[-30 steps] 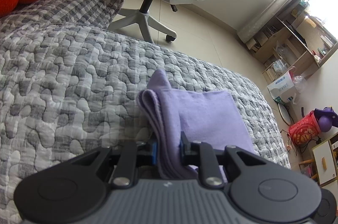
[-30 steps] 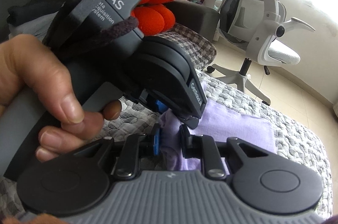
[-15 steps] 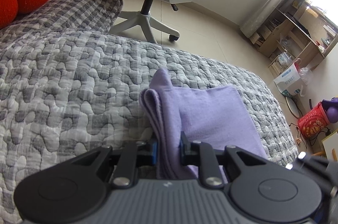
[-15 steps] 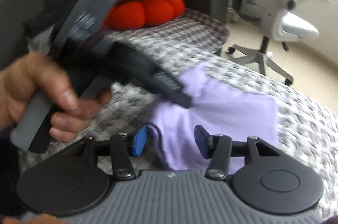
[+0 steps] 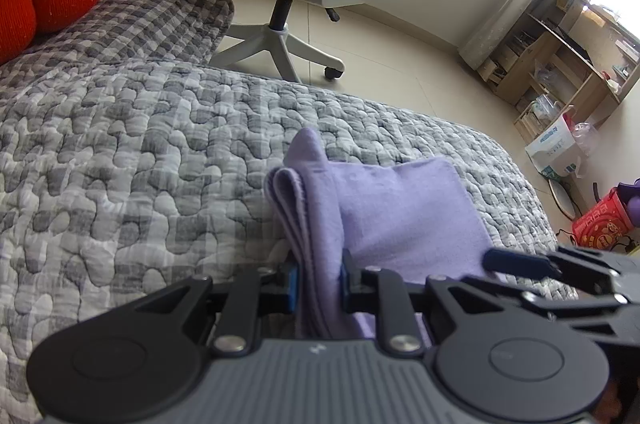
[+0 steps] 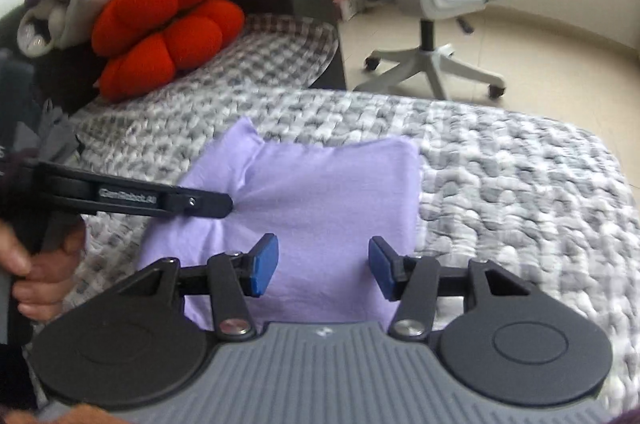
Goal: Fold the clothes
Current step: 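Open the right gripper and lift it off the garment, then pinch the folded lavender garment's edge with the right gripper beside the left gripper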
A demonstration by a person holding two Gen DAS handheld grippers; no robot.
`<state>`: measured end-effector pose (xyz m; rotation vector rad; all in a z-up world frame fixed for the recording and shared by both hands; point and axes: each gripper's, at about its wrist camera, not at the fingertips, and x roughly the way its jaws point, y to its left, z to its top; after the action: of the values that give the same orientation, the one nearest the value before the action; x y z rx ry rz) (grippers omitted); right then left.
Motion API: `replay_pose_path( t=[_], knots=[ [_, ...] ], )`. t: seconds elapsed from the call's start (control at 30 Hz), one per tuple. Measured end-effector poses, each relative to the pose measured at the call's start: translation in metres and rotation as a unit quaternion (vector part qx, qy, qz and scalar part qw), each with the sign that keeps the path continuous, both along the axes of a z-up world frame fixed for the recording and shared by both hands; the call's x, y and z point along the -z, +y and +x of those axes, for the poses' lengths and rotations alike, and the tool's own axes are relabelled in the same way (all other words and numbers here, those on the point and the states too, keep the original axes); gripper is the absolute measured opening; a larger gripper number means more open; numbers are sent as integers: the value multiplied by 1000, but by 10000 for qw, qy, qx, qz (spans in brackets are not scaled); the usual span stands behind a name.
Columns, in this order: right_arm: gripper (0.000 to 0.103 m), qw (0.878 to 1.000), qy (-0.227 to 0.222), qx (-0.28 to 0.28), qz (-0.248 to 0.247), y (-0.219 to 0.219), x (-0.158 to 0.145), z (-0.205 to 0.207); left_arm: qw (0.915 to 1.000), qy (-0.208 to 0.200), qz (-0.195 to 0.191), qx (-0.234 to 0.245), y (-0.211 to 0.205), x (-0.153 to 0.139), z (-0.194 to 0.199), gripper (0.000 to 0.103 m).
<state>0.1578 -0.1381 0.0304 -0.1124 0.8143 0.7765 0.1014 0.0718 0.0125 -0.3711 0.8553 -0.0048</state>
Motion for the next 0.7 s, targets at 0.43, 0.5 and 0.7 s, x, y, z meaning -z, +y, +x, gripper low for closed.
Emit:
replay_pose_path(
  t=[0.43, 0.5, 0.7],
  knots=[
    [52, 9948, 59, 960, 327, -11, 18, 46, 10000, 9, 0, -5, -1, 1, -1, 20],
    [53, 9938, 258, 985, 441, -17, 13, 49, 10000, 16, -19, -12, 0, 1, -1, 20],
    [52, 9874, 1075, 665, 949, -39, 14, 49, 10000, 26, -15, -16, 0, 1, 0, 20]
  ],
)
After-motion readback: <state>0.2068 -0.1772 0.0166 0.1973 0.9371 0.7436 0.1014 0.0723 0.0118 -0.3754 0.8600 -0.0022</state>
